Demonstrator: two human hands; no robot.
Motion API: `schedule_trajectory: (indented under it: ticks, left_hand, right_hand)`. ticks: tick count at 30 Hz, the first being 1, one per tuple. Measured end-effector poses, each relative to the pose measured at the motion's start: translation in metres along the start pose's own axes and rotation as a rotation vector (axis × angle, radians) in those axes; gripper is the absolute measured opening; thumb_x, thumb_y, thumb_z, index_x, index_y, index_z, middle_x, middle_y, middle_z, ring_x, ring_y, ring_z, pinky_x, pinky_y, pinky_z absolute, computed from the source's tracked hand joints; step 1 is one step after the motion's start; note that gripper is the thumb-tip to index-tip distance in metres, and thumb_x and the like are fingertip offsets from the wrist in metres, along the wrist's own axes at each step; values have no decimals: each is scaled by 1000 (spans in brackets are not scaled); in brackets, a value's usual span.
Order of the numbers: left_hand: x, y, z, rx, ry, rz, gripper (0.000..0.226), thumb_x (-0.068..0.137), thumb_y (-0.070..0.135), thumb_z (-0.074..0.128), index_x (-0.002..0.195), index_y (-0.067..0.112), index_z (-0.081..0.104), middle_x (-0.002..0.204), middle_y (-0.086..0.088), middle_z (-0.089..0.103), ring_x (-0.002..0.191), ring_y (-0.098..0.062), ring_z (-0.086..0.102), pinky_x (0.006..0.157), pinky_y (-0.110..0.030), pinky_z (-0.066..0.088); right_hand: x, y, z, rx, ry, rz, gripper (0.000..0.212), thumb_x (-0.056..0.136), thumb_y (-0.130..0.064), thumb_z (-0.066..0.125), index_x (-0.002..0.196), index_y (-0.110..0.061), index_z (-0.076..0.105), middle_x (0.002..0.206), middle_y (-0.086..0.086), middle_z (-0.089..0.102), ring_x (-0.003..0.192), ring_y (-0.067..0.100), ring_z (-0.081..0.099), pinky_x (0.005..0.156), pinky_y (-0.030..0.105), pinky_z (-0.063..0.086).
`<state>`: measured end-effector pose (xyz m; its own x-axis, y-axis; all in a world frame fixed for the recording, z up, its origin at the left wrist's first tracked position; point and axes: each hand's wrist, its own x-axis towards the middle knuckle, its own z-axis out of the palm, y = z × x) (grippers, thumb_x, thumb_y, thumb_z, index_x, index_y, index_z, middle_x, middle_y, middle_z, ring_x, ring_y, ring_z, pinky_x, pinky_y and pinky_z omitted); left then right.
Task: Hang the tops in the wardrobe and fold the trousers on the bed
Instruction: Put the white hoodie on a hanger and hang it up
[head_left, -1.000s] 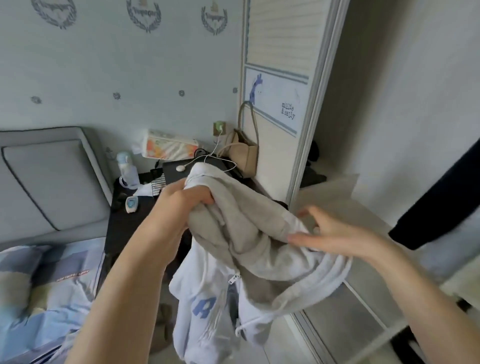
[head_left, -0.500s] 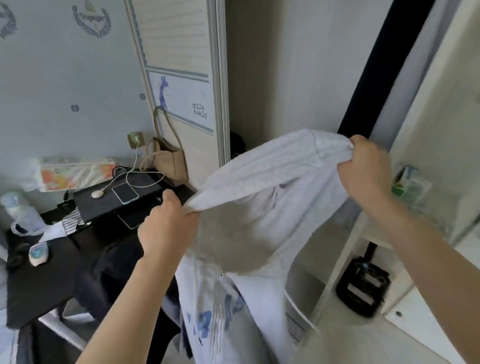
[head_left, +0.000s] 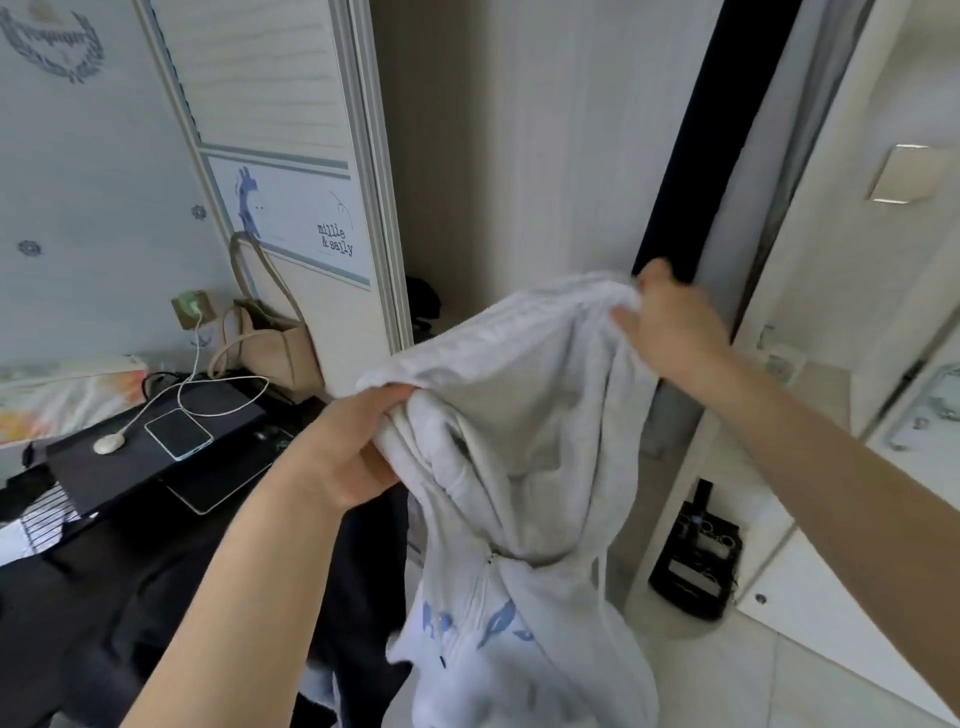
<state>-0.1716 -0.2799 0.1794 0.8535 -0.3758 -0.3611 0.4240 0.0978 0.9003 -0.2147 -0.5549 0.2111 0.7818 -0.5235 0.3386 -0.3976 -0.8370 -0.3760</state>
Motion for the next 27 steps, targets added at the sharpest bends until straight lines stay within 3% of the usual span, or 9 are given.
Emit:
schedule_trajectory:
  ticks: [4, 8, 11, 14, 19, 21, 23, 25, 27]
  left_hand:
    - [2, 31, -3, 65, -121, 53, 36, 92, 18, 61, 122, -4, 61, 118, -23, 65, 110, -33, 65, 88, -40, 56]
    - [9, 45, -1, 96, -100, 91, 20, 86, 11, 65, 105, 3, 65, 99, -17, 66, 94, -29, 67, 86, -40, 55]
    - [13, 49, -7, 154, -53, 115, 27, 83, 12, 70, 107, 0, 66, 100, -17, 70, 92, -27, 70, 82, -40, 59]
    - [16, 52, -20, 191, -47, 122, 41, 80, 23, 75, 111, -3, 66, 108, -22, 70, 98, -32, 70, 90, -46, 55]
    - [12, 52, -33, 335, -93, 187, 30, 79, 26, 77, 99, 5, 72, 100, -22, 71, 88, -30, 72, 82, -41, 57]
    - [13, 49, -42, 544, -38, 265, 21, 74, 30, 81, 88, 16, 74, 91, -12, 73, 83, -23, 73, 78, -37, 58]
    - [18, 43, -54, 737, 101, 287, 56, 59, 41, 89, 105, 19, 66, 99, -2, 70, 93, -19, 68, 82, -38, 56]
    - [24, 30, -60, 929, 204, 262, 91, 49, 47, 91, 124, 19, 46, 109, 5, 58, 100, -17, 58, 79, -34, 49]
    - [28, 12, -59, 1060, 178, 303, 89, 53, 43, 91, 120, 23, 38, 102, 4, 55, 93, -18, 55, 70, -30, 43]
  right_hand:
    - [-46, -14, 54, -80, -576, -133, 53, 86, -49, 58, 123, -16, 39, 110, 4, 50, 104, 30, 52, 79, 35, 46]
    - [-98, -36, 103, 291, -872, -173, 54, 71, -56, 62, 111, -21, 55, 103, -6, 61, 98, 16, 60, 84, 30, 48]
    - [-103, -46, 131, 422, -694, -105, 25, 80, -48, 66, 84, -25, 58, 80, -13, 58, 75, 5, 56, 65, 19, 40]
    - [-100, -52, 139, 519, -641, -58, 36, 85, -32, 67, 57, -21, 46, 59, -9, 47, 57, 6, 44, 55, 16, 33]
    - [-92, -58, 142, 511, -383, 55, 38, 92, -20, 57, 59, -14, 39, 59, -1, 41, 60, 17, 43, 56, 16, 36]
    - [-86, -57, 133, 661, -314, 174, 31, 94, -21, 53, 66, -12, 47, 65, 6, 50, 67, 27, 55, 71, 37, 49]
    - [-81, -58, 115, 730, -237, 205, 31, 97, -24, 49, 69, -12, 48, 66, 5, 51, 66, 25, 57, 72, 45, 53]
    - [-76, -64, 92, 698, -94, 137, 34, 98, -24, 47, 65, -15, 42, 59, -2, 42, 55, 7, 45, 58, 28, 45]
    - [-71, -72, 72, 689, 50, 82, 36, 99, -22, 46, 64, -18, 37, 57, -6, 35, 46, 1, 36, 48, 14, 32]
